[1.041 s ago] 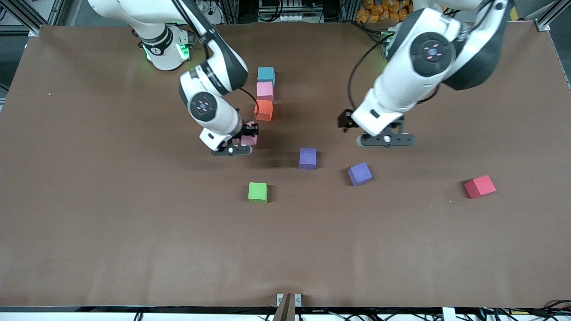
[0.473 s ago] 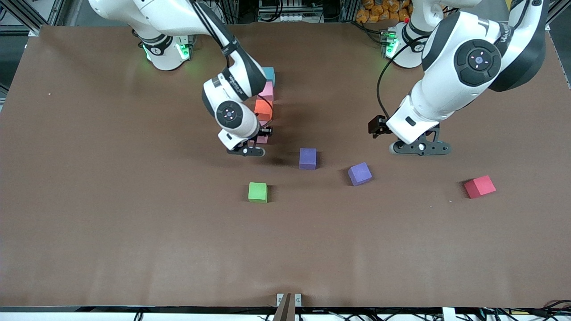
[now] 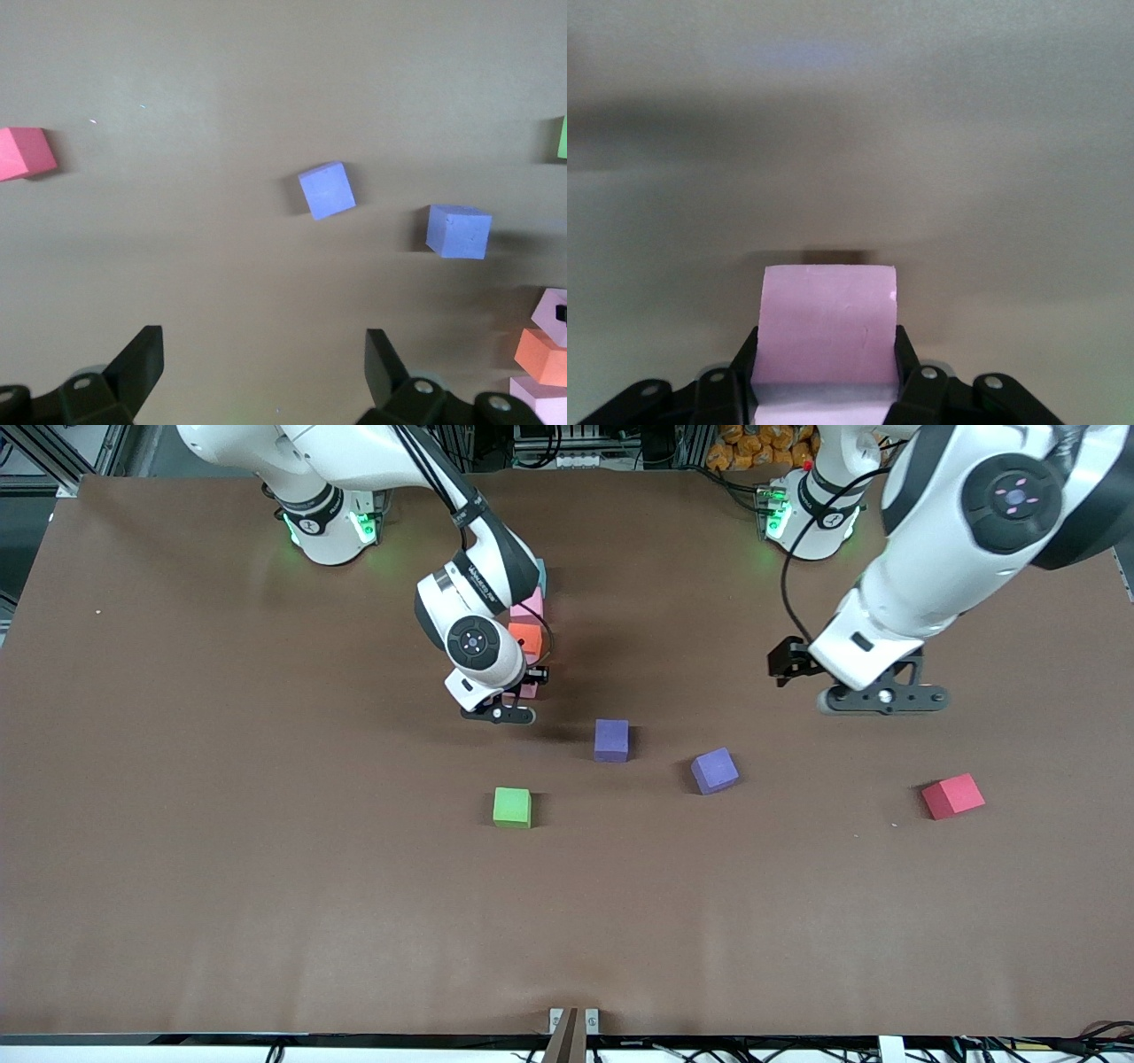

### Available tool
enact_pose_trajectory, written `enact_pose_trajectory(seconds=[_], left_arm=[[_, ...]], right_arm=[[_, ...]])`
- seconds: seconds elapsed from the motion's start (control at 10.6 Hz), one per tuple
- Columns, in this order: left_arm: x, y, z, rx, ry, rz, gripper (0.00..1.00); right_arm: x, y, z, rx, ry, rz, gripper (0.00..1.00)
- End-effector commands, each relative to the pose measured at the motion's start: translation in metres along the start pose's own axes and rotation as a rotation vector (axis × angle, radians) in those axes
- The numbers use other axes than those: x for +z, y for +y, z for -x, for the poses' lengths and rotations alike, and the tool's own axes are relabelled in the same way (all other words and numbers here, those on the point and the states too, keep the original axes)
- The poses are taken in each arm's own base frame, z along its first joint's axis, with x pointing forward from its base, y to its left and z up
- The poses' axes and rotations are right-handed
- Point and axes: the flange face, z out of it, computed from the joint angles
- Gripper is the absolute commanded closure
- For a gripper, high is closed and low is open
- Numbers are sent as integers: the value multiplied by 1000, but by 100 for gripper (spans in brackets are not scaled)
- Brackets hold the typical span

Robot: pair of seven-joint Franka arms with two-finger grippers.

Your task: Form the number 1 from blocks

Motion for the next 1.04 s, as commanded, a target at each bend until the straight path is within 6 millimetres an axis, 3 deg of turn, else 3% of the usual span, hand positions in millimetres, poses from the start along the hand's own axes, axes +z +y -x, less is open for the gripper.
enact_pose_trajectory(seconds=[0.0,0.38,0.95], left_arm=[[-10,-28,1,-2,12,-17,0],[-16,-32,1,-19,16,-17,0],[-11,-31,3,-8,-11,-24,0]], right_arm=[[2,1,1,14,0,-1,46],[16,-1,16,-8,8,16,45],[20,-5,28,-27,10,20,44]])
